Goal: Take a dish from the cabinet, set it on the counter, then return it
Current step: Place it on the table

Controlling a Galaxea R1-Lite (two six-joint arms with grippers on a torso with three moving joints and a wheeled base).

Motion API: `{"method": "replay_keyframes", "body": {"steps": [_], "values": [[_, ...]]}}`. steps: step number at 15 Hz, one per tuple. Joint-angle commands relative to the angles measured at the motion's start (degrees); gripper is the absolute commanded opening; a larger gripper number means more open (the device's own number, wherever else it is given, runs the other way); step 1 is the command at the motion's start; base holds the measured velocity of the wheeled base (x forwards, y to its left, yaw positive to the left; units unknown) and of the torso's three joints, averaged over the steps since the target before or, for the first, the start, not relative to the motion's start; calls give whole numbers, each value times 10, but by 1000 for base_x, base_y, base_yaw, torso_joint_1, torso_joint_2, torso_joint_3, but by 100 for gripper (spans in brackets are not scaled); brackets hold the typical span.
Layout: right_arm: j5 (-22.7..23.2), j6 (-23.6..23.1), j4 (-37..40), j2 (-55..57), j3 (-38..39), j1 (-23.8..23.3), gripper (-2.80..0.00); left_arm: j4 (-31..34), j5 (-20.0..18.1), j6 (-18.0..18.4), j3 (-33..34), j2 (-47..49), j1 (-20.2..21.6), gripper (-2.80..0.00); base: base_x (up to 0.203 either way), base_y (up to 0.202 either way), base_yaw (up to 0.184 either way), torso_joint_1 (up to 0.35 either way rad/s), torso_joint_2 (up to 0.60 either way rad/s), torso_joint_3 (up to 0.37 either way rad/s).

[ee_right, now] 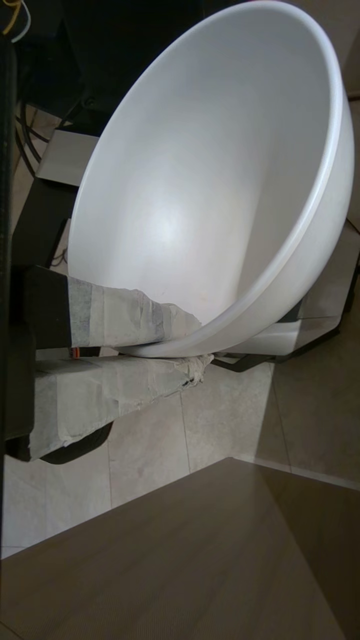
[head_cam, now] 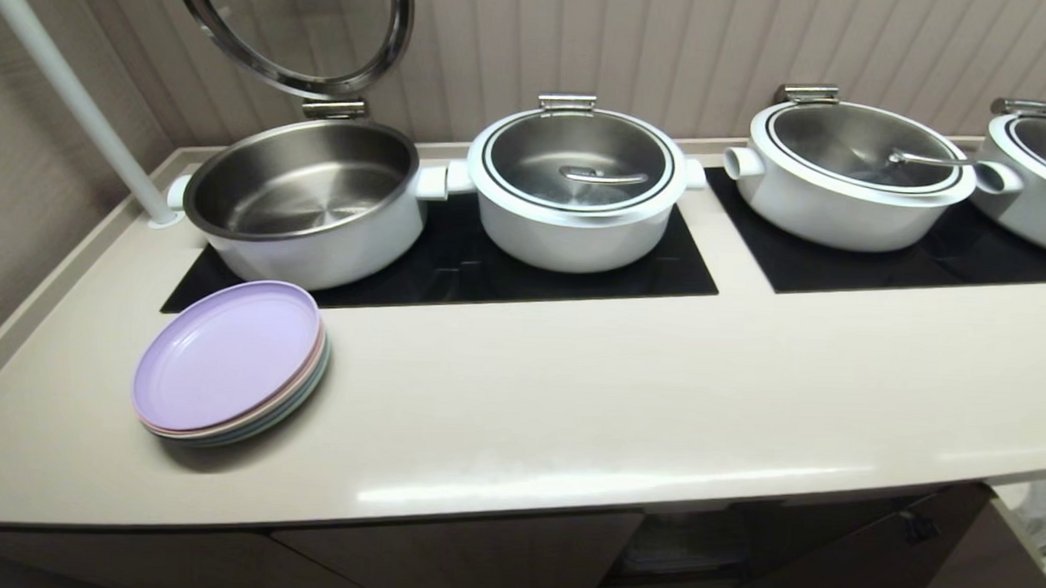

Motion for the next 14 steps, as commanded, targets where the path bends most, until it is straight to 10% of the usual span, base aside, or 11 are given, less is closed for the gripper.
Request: {"method": "replay_keyframes", "body": {"steps": [1, 14], "values": [[2, 0, 7, 17, -16, 0, -280, 0, 0, 0, 0, 0, 0, -280, 0, 0, 0, 0, 0, 0], [6, 8, 162, 112, -232, 3, -280, 0, 0, 0, 0, 0, 0, -280, 0, 0, 0, 0, 0, 0]]}}
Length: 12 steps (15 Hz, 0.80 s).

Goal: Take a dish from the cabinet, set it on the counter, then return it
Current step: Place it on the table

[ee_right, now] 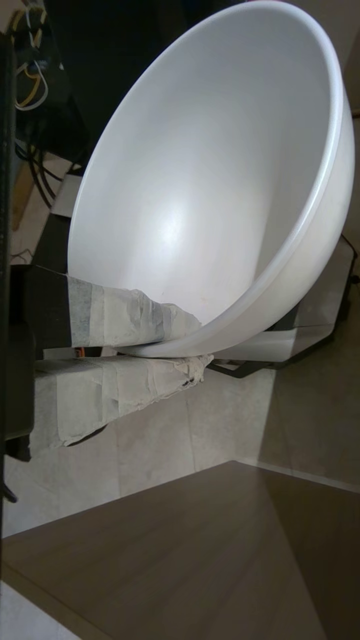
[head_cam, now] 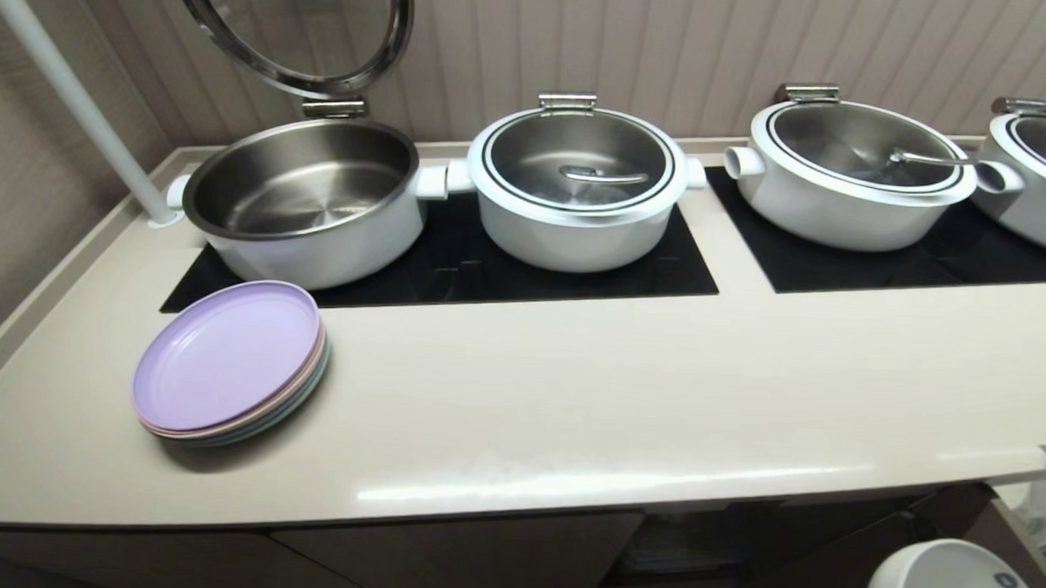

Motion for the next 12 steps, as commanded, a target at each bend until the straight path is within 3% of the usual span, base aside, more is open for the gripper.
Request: {"method": "replay_keyframes", "body": {"steps": [1, 12], "values": [[1, 0, 53, 34, -54, 0, -280, 0, 0, 0, 0, 0, 0, -280, 0, 0, 0, 0, 0, 0], [-12, 11, 149, 231, -270, -13, -280, 0, 0, 0, 0, 0, 0, -280, 0, 0, 0, 0, 0, 0]]}}
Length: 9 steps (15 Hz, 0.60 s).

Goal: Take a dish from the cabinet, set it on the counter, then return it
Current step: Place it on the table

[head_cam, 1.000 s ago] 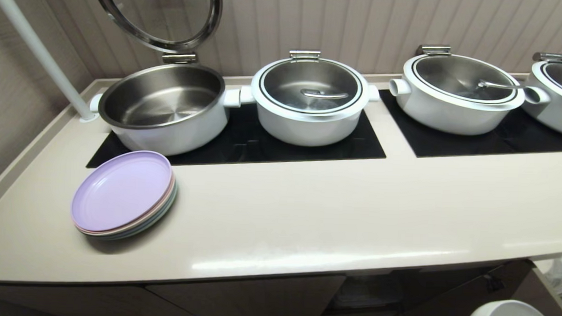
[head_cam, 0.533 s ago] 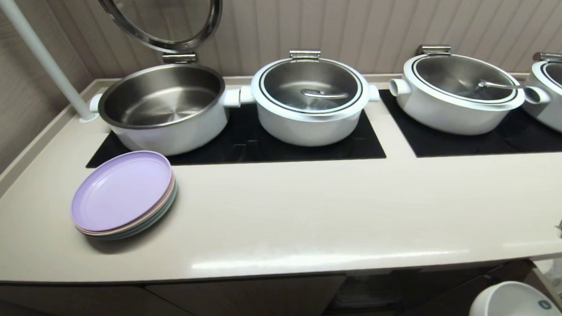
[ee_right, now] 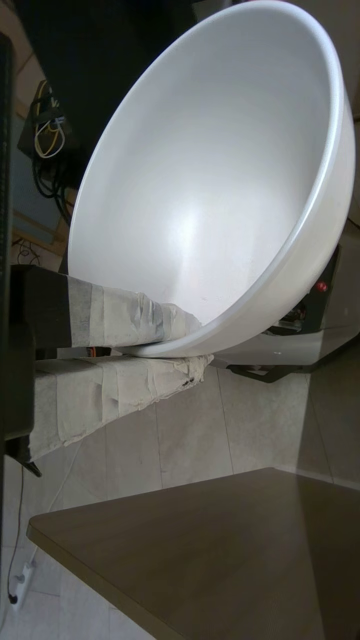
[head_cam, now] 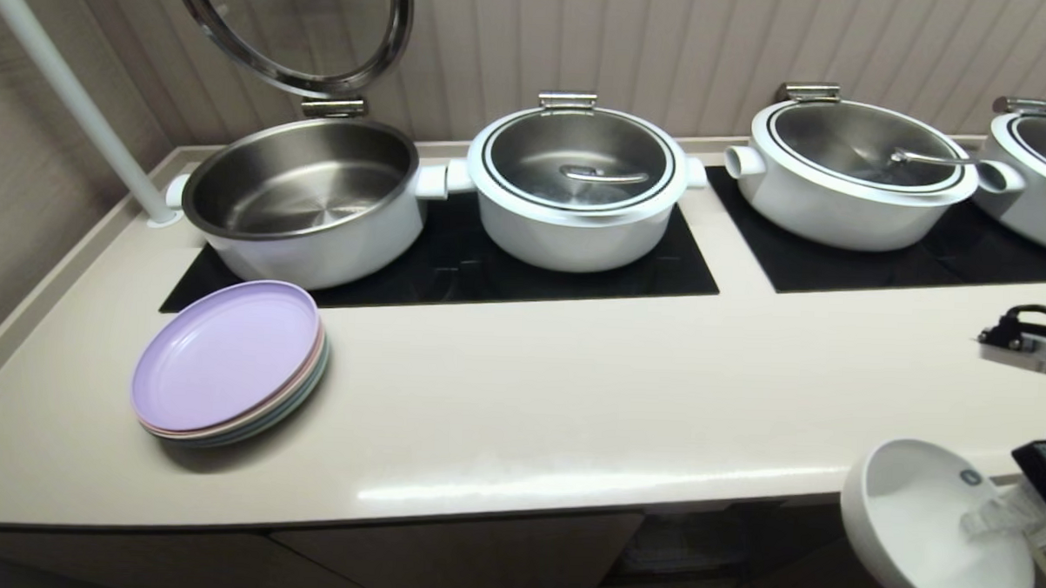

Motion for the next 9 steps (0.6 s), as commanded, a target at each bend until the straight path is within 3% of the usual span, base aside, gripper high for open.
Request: {"method": "replay_keyframes", "body": {"steps": [1, 6, 9], "values": [[-15, 11, 2, 67, -42, -3, -280, 0, 0, 0, 0, 0, 0, -280, 0, 0, 0, 0, 0, 0], [-37, 22, 2, 148, -122, -44, -280, 0, 0, 0, 0, 0, 0, -280, 0, 0, 0, 0, 0, 0], [-47, 63, 4, 196, -184, -49, -280, 0, 0, 0, 0, 0, 0, -280, 0, 0, 0, 0, 0, 0]]}}
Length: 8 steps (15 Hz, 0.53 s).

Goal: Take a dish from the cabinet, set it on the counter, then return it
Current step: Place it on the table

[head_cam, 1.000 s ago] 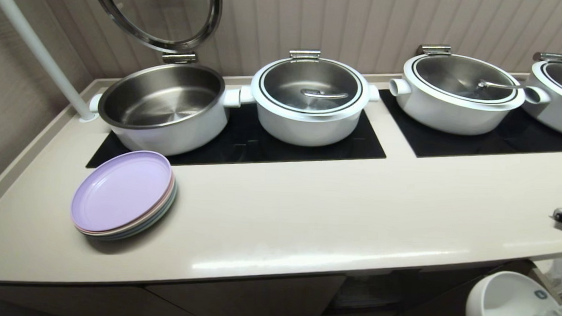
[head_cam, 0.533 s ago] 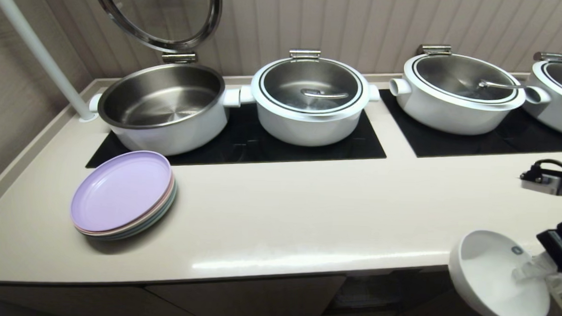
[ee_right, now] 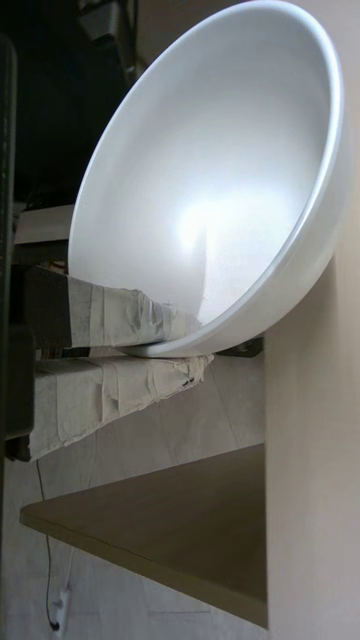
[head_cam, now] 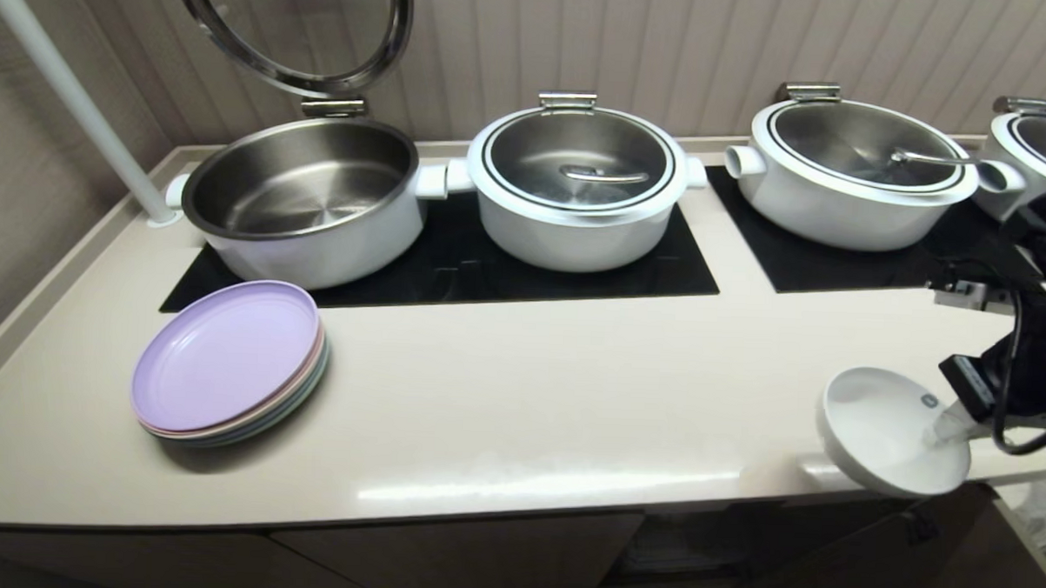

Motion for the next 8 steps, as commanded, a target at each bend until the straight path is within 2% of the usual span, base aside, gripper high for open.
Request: {"method": "replay_keyframes", "body": {"steps": [1, 8], "values": [[-1, 19, 4, 53, -44, -2, -280, 0, 0, 0, 0, 0, 0, -280, 0, 0, 0, 0, 0, 0], [4, 50, -2, 107, -91, 13, -280, 0, 0, 0, 0, 0, 0, -280, 0, 0, 0, 0, 0, 0]]}}
